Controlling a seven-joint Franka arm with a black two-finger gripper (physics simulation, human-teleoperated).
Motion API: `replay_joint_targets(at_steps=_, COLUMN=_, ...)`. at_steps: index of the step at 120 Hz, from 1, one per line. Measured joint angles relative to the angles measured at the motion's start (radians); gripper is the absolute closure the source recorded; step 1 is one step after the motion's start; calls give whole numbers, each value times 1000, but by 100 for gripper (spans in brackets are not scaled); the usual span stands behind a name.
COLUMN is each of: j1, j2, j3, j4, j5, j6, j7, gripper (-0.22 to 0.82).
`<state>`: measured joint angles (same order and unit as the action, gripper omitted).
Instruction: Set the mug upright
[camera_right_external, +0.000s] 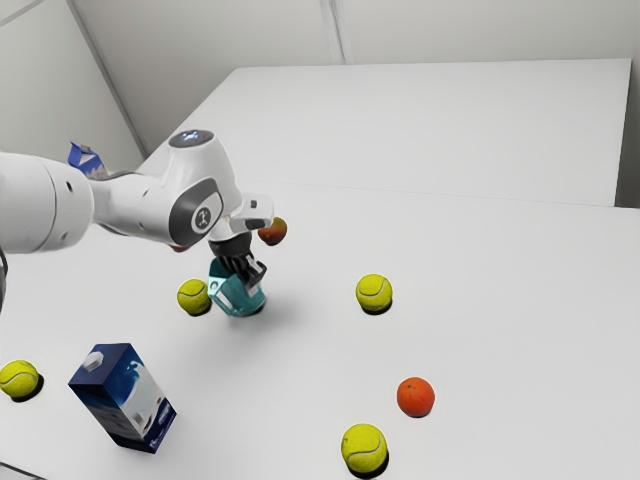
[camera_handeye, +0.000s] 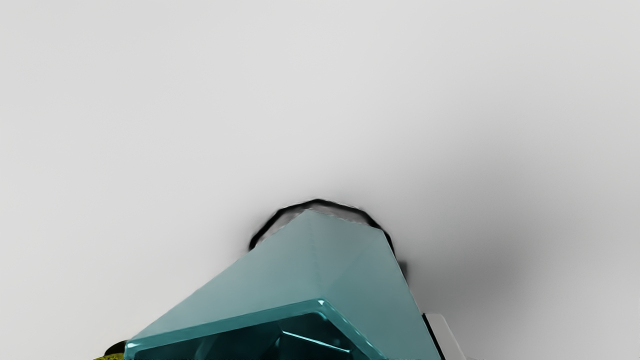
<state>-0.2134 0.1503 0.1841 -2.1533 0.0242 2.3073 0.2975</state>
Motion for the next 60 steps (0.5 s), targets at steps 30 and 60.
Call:
replay_joint_targets(at_steps=30, j1=0, j2=-5, j3=0, j4=-1, j5=0, j6=-1, j7=-43, gripper=55)
replay_joint_targets(at_steps=60, j1=1, j2=-21, j3=0, j4=2, j5=0, j6=-1, j7=-70, gripper=35)
